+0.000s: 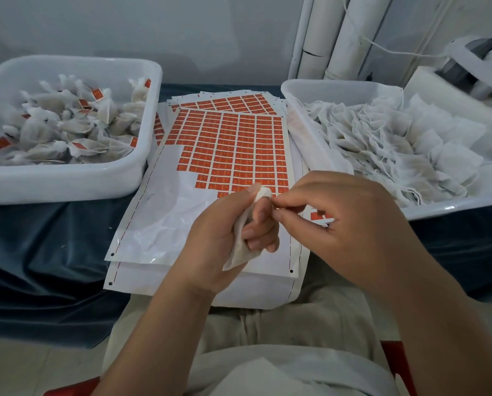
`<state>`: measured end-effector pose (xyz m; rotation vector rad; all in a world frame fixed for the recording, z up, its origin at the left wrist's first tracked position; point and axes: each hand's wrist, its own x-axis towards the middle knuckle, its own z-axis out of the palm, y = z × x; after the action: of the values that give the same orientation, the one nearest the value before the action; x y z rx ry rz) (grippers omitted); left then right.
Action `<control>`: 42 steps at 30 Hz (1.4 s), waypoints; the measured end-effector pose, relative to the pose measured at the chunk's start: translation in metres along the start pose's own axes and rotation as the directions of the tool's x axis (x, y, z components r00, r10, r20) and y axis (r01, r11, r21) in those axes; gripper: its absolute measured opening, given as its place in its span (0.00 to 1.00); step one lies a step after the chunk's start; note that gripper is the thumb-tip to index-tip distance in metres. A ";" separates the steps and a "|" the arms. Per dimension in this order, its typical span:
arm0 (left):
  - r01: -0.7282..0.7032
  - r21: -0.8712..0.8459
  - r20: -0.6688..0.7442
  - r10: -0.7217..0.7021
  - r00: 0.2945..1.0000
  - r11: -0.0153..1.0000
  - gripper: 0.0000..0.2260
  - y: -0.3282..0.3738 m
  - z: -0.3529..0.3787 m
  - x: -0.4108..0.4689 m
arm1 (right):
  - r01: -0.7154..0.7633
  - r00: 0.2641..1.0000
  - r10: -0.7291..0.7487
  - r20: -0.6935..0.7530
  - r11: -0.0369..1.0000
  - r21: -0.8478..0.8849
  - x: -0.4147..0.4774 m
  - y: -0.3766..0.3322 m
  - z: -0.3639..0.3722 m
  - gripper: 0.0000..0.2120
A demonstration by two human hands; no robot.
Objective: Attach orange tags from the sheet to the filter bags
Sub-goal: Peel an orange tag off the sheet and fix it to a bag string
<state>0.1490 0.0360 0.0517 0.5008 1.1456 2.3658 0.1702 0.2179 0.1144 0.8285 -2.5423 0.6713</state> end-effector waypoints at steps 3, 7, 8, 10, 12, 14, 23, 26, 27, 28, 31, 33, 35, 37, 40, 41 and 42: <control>-0.029 0.100 -0.030 0.032 0.999 0.995 0.21 0.003 -0.001 -0.001 | -0.001 0.999 0.000 -0.034 1.000 -0.014 0.000 -0.002 0.005 0.10; -0.062 0.237 -0.039 0.073 0.997 0.970 0.20 0.007 0.000 -0.003 | -0.034 0.987 0.030 -0.159 0.999 -0.022 -0.001 -0.006 0.013 0.07; -0.067 0.253 -0.055 0.083 0.995 0.965 0.19 0.006 0.002 -0.003 | -0.055 0.983 0.051 -0.177 0.998 -0.018 -0.001 -0.008 0.014 0.06; -0.078 0.283 -0.100 0.111 0.989 0.956 0.18 0.005 0.007 -0.003 | -0.112 0.979 0.109 -0.175 0.994 -0.006 -0.001 -0.010 0.013 0.05; -0.107 0.394 -0.147 0.178 0.973 0.913 0.16 0.003 0.011 -0.002 | -0.182 0.974 0.189 -0.124 0.981 0.060 0.000 -0.011 0.009 0.05; -0.114 0.516 -0.192 0.245 0.950 0.849 0.17 0.001 0.015 -0.001 | -0.255 0.962 0.266 -0.057 0.955 0.153 0.000 -0.009 0.005 0.03; -0.130 0.696 -0.278 0.432 0.858 0.706 0.12 -0.008 0.022 0.005 | -0.422 0.903 0.293 0.315 0.747 0.514 0.000 0.013 -0.011 0.06; -0.138 0.708 -0.265 0.442 0.857 0.693 0.10 -0.004 0.021 0.005 | -0.489 0.872 0.226 0.434 0.454 0.745 0.000 0.023 -0.008 0.04; -0.149 0.706 -0.255 0.445 0.859 0.693 0.10 -0.003 0.020 0.005 | -0.500 0.866 0.195 0.461 0.352 0.791 0.001 0.027 -0.007 0.04; -0.157 0.693 -0.257 0.445 0.858 0.703 0.10 -0.002 0.021 0.004 | -0.503 0.864 0.164 0.476 0.273 0.820 0.002 0.031 -0.005 0.05; -0.132 0.597 -0.345 0.402 0.848 0.791 0.11 -0.003 0.020 0.002 | -0.468 0.883 0.116 0.455 0.131 0.874 0.004 0.038 0.002 0.05; -0.096 0.501 -0.404 0.331 0.853 0.860 0.11 -0.004 0.020 0.002 | -0.414 0.905 0.117 0.409 0.024 0.910 0.005 0.040 0.008 0.05; -0.088 0.479 -0.410 0.311 0.857 0.874 0.09 -0.006 0.020 0.003 | -0.356 0.923 0.095 0.373 -0.161 0.921 0.006 0.037 0.014 0.02; -0.102 0.515 -0.404 0.346 0.847 0.851 0.08 -0.007 0.023 0.004 | -0.311 0.930 0.104 0.354 -0.293 0.904 0.007 0.032 0.019 0.02; -0.111 0.654 -0.410 0.474 0.779 0.748 0.06 -0.010 0.026 0.003 | -0.294 0.911 0.215 0.351 -0.257 0.921 0.009 0.026 0.023 0.06; -0.117 0.659 -0.431 0.501 0.751 0.743 0.06 -0.010 0.026 0.003 | -0.280 0.911 0.241 0.336 -0.237 0.930 0.009 0.024 0.024 0.06; -0.144 0.628 -0.458 0.513 0.726 0.765 0.06 -0.009 0.026 0.002 | -0.263 0.915 0.250 0.317 -0.226 0.938 0.009 0.021 0.024 0.06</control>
<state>0.1624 0.0587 0.0598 0.1021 2.2699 2.5644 0.1454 0.2161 0.0926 0.4981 -1.5552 3.0469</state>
